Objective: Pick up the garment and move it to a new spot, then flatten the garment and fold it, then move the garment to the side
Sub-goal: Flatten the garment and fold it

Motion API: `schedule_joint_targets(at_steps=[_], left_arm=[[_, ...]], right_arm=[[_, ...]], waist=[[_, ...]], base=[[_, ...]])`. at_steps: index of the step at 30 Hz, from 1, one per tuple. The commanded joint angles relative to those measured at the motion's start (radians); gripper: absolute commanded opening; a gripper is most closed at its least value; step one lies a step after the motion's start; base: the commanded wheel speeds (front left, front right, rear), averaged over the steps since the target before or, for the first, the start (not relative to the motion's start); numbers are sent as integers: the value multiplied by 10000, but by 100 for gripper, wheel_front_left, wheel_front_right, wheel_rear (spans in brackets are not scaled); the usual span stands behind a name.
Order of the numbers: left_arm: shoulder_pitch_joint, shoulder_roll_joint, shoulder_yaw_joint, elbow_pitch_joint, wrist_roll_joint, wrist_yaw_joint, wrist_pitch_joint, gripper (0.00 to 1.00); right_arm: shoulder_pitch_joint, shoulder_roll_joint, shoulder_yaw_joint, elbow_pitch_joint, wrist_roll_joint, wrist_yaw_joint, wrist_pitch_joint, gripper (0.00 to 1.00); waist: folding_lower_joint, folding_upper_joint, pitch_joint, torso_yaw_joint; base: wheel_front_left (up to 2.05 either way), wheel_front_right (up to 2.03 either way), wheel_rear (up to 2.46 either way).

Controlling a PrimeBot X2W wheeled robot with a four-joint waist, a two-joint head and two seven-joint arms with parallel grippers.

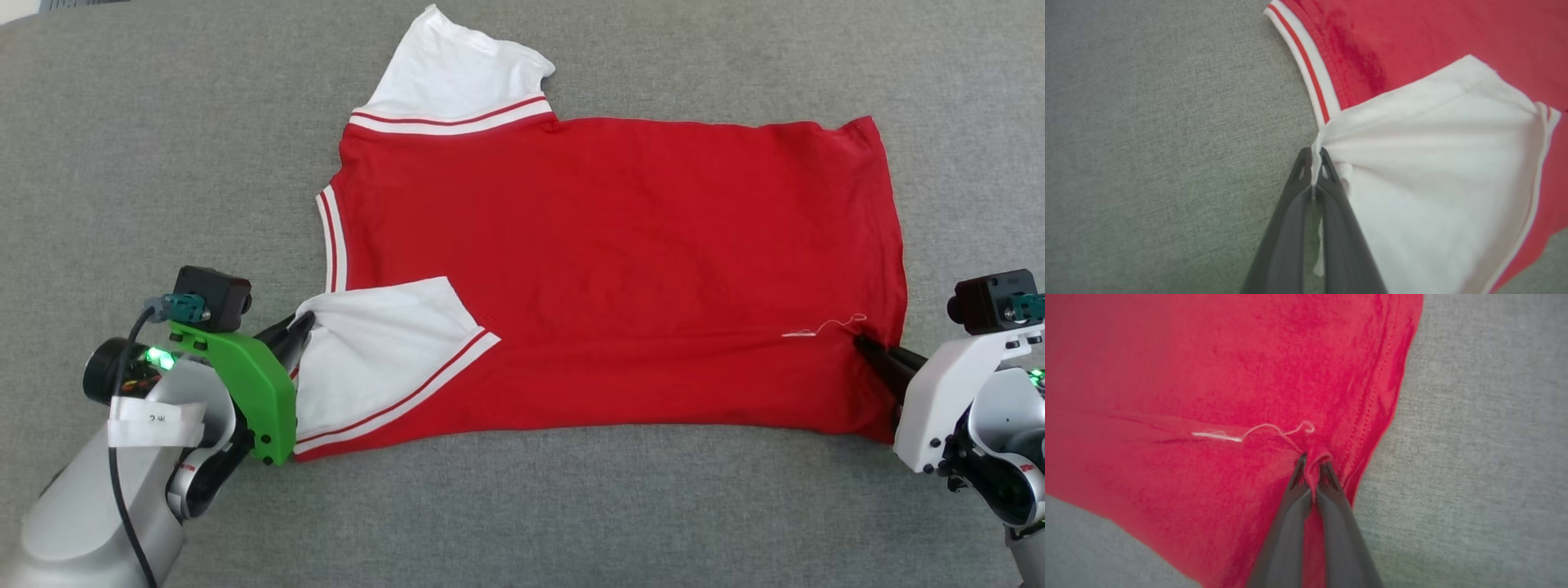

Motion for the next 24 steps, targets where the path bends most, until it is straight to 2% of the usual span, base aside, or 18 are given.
schedule_joint_targets(at_steps=[1,7,11,13,15,16,24], left_arm=[[-280,-290,39,530,-42,31,-222,100],[-210,-665,190,993,-297,93,-704,100],[150,-1007,531,931,-911,331,-821,100],[425,-1119,725,768,-1297,602,-620,100],[725,-1152,963,417,-1650,995,-395,100],[1288,-999,1111,-372,-1898,1664,86,100],[2863,-342,913,-2957,-2073,3432,1773,100]], right_arm=[[-158,87,61,266,-77,-78,-264,100],[55,62,-37,308,-47,-78,-522,100],[402,38,-251,14,-214,-78,-459,100],[635,92,-395,-198,-334,-78,-306,100],[902,171,-529,-464,-517,-78,-62,100],[1259,395,-762,-1030,-736,-78,297,100],[2073,1287,-1742,-2449,-1499,-78,1545,100]], waist=[[-1,0,-192,4],[-1,0,-847,66],[-1,0,-1427,126],[-1,0,-1708,145],[-1,0,-1957,156],[-1,0,-2177,151],[-1,0,-2063,61]], base=[[0,0,0],[0,0,0],[0,0,0],[0,0,0],[0,0,0],[0,0,0],[0,0,0]])
